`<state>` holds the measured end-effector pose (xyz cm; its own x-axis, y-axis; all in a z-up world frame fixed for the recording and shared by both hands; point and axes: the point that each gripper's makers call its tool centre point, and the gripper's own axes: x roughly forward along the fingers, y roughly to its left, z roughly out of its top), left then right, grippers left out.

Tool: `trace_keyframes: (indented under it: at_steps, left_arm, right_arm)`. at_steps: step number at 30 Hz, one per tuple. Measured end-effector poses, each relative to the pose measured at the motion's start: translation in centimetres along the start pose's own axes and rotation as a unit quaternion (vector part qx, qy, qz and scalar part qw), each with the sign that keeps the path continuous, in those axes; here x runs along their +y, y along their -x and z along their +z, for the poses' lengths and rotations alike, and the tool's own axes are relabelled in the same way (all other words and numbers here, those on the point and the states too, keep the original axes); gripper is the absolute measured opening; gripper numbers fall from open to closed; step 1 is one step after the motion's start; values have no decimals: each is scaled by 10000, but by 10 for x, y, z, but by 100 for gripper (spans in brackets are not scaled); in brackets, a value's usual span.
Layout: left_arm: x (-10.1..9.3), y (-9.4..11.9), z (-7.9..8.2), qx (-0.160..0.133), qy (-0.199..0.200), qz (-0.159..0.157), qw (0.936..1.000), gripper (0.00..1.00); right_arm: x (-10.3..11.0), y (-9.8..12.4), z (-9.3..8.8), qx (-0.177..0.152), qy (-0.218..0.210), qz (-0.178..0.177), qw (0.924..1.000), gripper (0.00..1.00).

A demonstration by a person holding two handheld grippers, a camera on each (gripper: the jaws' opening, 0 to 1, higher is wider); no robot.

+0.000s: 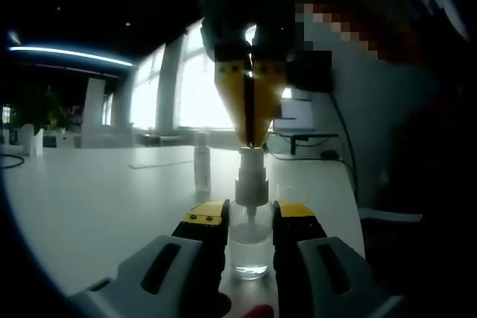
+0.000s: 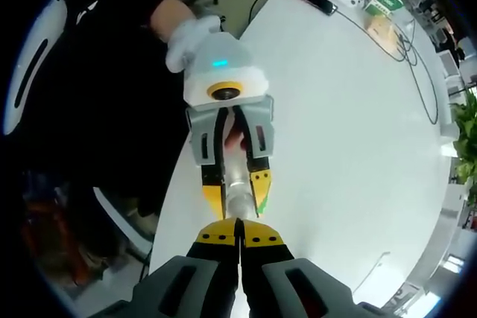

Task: Clamp pump bottle remove cover press pump head put on cover

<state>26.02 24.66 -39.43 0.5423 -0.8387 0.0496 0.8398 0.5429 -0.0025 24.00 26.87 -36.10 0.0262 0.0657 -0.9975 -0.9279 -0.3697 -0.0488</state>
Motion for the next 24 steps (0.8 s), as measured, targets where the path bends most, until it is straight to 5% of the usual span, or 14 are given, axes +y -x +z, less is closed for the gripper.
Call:
trace_keyframes:
  at_steps: [24]
  left_arm:
    - [-1,0,0,-1,-13,3,10000,15]
  right_arm:
    - [0,-3,-1,54,-83,-40,9999,0]
